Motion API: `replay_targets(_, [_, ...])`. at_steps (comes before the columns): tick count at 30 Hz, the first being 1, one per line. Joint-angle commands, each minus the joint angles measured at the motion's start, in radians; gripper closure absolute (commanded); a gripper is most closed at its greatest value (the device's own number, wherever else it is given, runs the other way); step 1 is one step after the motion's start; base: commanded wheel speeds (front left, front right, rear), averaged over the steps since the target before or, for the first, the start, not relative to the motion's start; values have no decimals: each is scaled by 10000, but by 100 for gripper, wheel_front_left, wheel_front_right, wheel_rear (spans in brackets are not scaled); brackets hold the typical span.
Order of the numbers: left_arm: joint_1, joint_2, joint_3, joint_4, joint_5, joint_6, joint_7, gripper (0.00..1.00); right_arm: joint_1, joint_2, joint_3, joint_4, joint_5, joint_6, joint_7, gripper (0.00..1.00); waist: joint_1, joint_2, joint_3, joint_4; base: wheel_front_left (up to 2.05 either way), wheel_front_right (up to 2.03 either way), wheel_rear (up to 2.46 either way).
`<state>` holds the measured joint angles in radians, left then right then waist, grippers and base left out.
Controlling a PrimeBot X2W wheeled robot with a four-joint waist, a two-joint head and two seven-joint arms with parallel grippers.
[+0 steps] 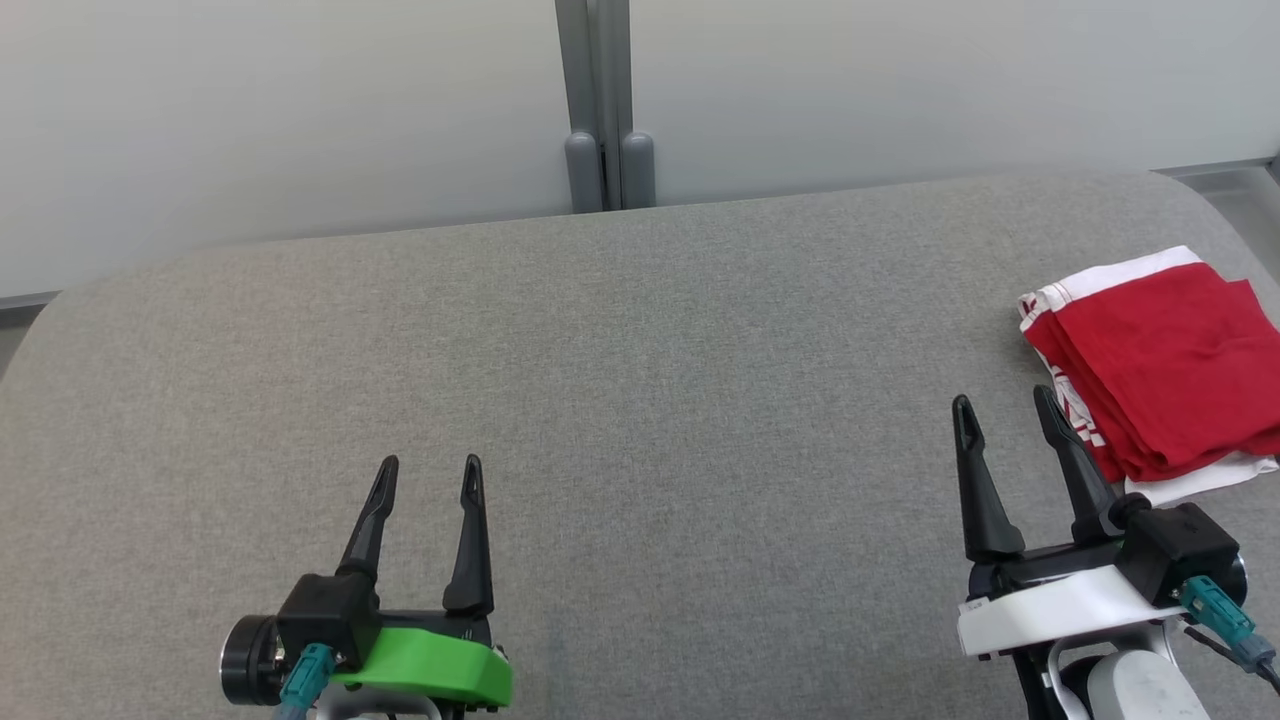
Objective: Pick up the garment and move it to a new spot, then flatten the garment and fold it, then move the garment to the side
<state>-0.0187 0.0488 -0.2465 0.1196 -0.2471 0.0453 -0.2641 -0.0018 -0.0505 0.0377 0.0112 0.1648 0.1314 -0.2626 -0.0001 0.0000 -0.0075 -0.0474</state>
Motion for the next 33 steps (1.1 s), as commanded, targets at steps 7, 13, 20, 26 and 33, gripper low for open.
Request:
replay_targets(7, [118, 39, 69, -82, -221, 111, 5, 0, 108, -4, 105, 210, 126, -19, -21, 0, 1, 0, 0, 14, 0, 0, 0])
replay_targets(13, [119, 43, 100, -216, -589, -560, 5, 0, 24, -3, 165, 300, 117, -19, -21, 0, 1, 0, 18, -9, 0, 0, 0])
replay_targets(20, [257, 39, 439, -349, -335, -534, 5, 0, -1, -3, 180, 281, 91, -19, -21, 0, 1, 0, 19, -34, 0, 0, 0])
replay_targets(26, [326, 40, 423, -53, -614, -462, 5, 0, -23, -2, 227, 263, 142, -19, -21, 0, 1, 0, 11, -56, 0, 0, 0])
replay_targets(33, [280, 39, 453, 75, -1007, -567, 5, 0, -16, -4, 217, 251, 149, -19, -21, 0, 1, 0, 9, -86, 0, 0, 0])
